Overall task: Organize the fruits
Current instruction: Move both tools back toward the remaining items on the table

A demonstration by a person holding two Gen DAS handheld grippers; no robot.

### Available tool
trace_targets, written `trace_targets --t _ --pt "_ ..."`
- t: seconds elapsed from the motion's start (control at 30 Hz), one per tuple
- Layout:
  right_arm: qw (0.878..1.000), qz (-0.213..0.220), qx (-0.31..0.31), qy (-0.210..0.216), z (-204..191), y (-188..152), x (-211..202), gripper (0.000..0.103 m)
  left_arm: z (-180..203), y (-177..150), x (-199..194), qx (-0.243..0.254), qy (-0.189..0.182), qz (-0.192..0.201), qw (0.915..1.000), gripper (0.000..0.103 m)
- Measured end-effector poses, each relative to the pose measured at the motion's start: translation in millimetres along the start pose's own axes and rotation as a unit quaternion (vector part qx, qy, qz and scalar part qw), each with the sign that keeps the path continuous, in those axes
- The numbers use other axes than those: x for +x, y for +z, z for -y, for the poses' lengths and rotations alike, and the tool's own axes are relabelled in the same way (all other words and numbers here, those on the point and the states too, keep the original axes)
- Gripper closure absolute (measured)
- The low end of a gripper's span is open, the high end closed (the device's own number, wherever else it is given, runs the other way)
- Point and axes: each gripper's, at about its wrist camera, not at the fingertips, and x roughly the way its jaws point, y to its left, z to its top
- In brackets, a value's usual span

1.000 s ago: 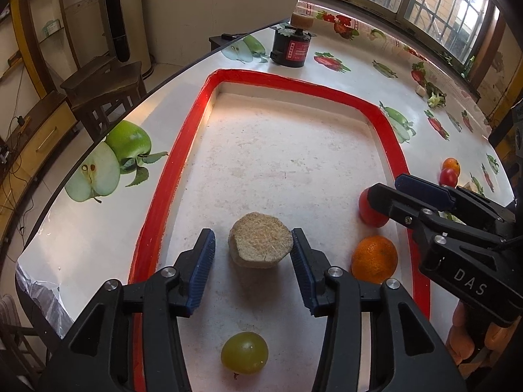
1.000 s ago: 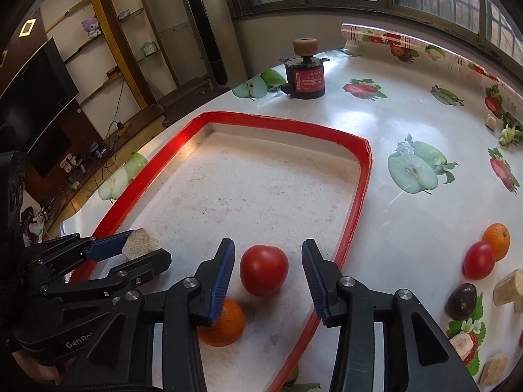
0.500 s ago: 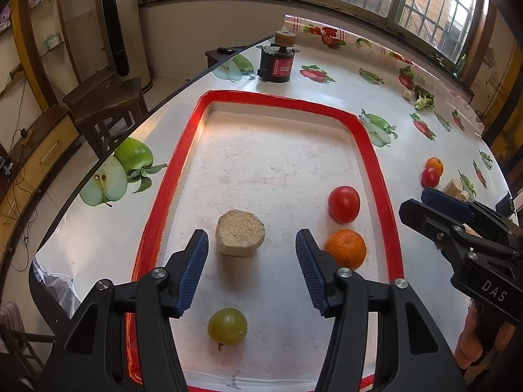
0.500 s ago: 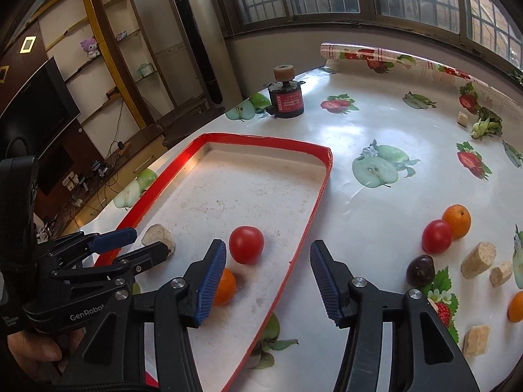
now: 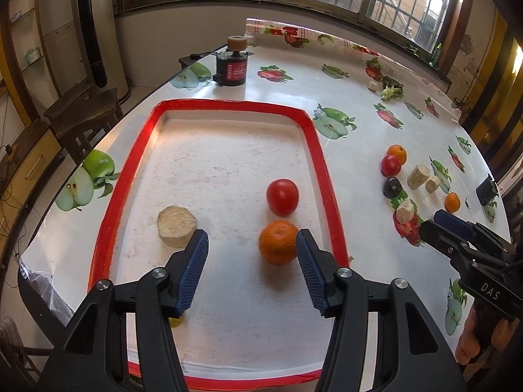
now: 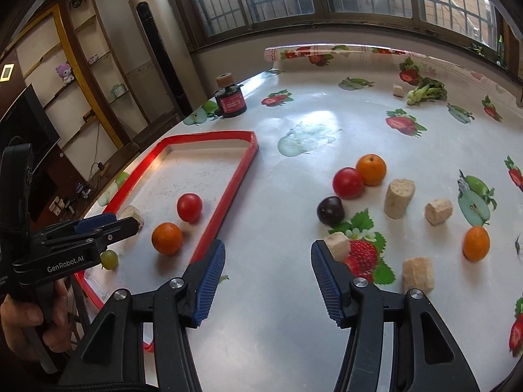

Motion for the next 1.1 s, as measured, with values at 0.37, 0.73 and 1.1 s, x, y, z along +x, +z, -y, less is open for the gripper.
trace_targets --t 0.37,0.73,1.1 --pt "0.999 0.006 0.043 -0.032 46.5 -19.0 -23.5 0.046 49.7 -7.0 5.7 0.034 -0.039 -0.014 0.9986 0.049" --pt "0.995 0.01 0.081 -0.059 85.6 -32.0 -36.8 0.046 85.0 -10.6 14.5 0.059 -0.068 -0.028 0.9955 0.049" --pt "0.988 0.022 0.111 -0.102 133.5 -34.5 -47.1 0.046 119.2 -3.1 34.6 0.076 -0.098 -0.045 0.9912 0.049"
